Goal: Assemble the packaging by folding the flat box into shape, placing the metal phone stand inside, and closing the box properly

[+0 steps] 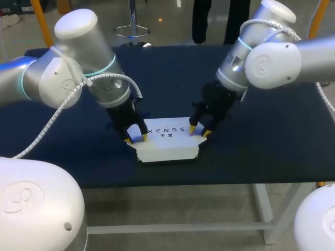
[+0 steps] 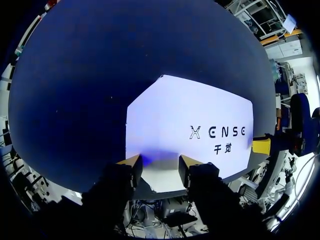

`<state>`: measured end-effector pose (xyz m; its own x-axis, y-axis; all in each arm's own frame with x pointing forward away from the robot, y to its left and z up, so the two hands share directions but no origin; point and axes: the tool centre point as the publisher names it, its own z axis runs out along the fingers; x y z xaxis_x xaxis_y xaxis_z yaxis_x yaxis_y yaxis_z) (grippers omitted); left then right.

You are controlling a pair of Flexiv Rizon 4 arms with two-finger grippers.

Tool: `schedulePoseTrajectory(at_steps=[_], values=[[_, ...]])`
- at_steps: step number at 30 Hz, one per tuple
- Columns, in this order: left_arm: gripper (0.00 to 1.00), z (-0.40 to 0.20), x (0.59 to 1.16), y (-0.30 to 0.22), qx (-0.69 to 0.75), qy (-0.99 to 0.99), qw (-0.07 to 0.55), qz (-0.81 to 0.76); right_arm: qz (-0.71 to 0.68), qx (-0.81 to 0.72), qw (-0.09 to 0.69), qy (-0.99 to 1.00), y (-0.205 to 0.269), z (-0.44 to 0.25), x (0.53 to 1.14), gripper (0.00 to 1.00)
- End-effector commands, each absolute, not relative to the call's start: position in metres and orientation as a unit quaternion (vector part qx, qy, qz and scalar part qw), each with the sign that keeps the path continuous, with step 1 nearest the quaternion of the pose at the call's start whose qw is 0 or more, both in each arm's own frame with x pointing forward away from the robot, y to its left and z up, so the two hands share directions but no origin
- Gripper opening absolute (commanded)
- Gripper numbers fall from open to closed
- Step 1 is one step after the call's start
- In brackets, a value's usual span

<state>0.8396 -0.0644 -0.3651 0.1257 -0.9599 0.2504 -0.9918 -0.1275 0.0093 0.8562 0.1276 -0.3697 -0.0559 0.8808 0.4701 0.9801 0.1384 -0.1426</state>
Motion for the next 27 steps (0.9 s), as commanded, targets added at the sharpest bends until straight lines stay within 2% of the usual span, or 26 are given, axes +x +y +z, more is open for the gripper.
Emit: schedulePoseTrajectory(at_steps=[1,8,16,27], values=[[0.53,-0.368,0.840,-0.065,0.744,-0.655,0.086,0.096,-0.112,-0.645,0.231,-0.720,0.129,-0.373,0.854,0.49],[0.57,-0.374,0.840,-0.063,0.744,-0.653,0.092,0.107,-0.119,-0.645,0.238,-0.716,0.128,-0.382,0.854,0.48],[0.54,-0.377,0.840,-0.064,0.743,-0.652,0.095,0.117,-0.134,-0.642,0.244,-0.714,0.125,-0.386,0.853,0.47],[0.56,-0.381,0.839,-0.065,0.730,-0.657,0.109,0.152,-0.152,-0.629,0.258,-0.718,0.131,-0.390,0.856,0.46]])
